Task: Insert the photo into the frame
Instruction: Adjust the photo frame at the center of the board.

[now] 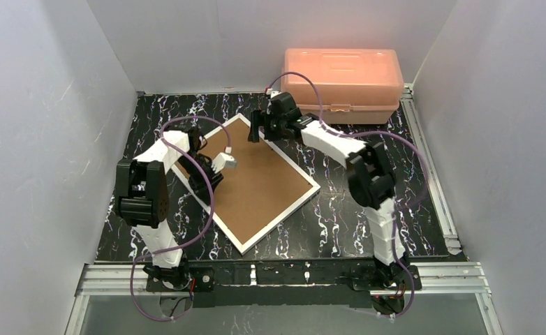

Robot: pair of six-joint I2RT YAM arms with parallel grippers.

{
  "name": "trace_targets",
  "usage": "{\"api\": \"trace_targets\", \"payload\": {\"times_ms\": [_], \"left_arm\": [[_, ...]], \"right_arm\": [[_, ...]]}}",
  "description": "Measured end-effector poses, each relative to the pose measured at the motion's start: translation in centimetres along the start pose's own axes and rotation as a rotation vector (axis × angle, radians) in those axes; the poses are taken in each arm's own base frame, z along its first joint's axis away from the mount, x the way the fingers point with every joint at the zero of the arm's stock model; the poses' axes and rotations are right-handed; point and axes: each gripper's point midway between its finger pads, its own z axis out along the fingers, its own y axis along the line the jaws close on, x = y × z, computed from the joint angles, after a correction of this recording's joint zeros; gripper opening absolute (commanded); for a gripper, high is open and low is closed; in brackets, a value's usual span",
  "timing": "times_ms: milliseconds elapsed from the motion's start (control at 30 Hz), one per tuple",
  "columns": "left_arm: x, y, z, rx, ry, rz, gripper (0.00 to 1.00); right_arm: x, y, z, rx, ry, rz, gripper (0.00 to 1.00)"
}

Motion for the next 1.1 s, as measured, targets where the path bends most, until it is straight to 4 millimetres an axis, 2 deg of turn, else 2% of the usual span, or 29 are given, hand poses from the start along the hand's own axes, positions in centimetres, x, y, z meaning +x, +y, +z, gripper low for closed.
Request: {"api": "trace_targets", "payload": {"times_ms": [133, 233, 300, 367, 400, 467, 533, 600, 700, 800, 967, 1100], "left_arm": [[-2.7, 0.4, -3.3, -0.007, -0.065, 0.045, 0.35], [-4.1, 1.1, -6.5, -0.009, -0.108, 0.035, 0.34], [-5.5, 3.2, -9.0, -0.04, -0.161, 0.008, 0.33], [-6.6, 6.8, -11.7, -0.103, -0.227, -0.046, 0.33], [-7.0, 8.6, -12.6, -0.136, -0.256, -0.077, 0.33], [-7.7, 13.8, -14.6, -0.233, -0.337, -0.171, 0.33], [-7.6, 17.7, -15.5, -0.3, -0.384, -0.254, 0.33], [-6.9, 21.2, -15.4, -0.355, -0.411, -0.341, 0.33], [-6.3, 24.6, -14.2, -0.406, -0.421, -0.444, 0.33], [-6.7, 26.7, -13.2, -0.437, -0.438, -0.514, 0.31], [-7.0, 27.8, -12.4, -0.448, -0.458, -0.587, 0.28], [-5.5, 28.4, -10.3, -0.454, -0.42, -0.666, 0.27]], "right_arm": [[0.1, 2.9, -8.3, -0.042, -0.026, -0.029, 0.99], [1.8, 4.2, -14.5, -0.083, -0.047, -0.034, 0.99], [4.0, 3.8, -17.3, -0.091, -0.033, -0.016, 0.99], [6.8, 2.8, -18.9, -0.079, 0.002, 0.005, 0.99], [8.7, 2.0, -19.4, -0.063, 0.033, 0.022, 0.99], [12.4, 0.2, -20.1, -0.023, 0.106, 0.057, 0.99], [15.4, -1.1, -20.6, 0.01, 0.167, 0.09, 0.99], [17.7, -1.9, -21.2, 0.032, 0.212, 0.125, 0.99], [19.3, -2.1, -21.9, 0.028, 0.231, 0.169, 0.99], [19.5, -1.8, -22.1, 0.009, 0.22, 0.19, 0.99], [20.0, -1.6, -21.6, -0.017, 0.217, 0.213, 0.99], [20.4, -1.6, -20.8, -0.034, 0.223, 0.233, 0.99]]}}
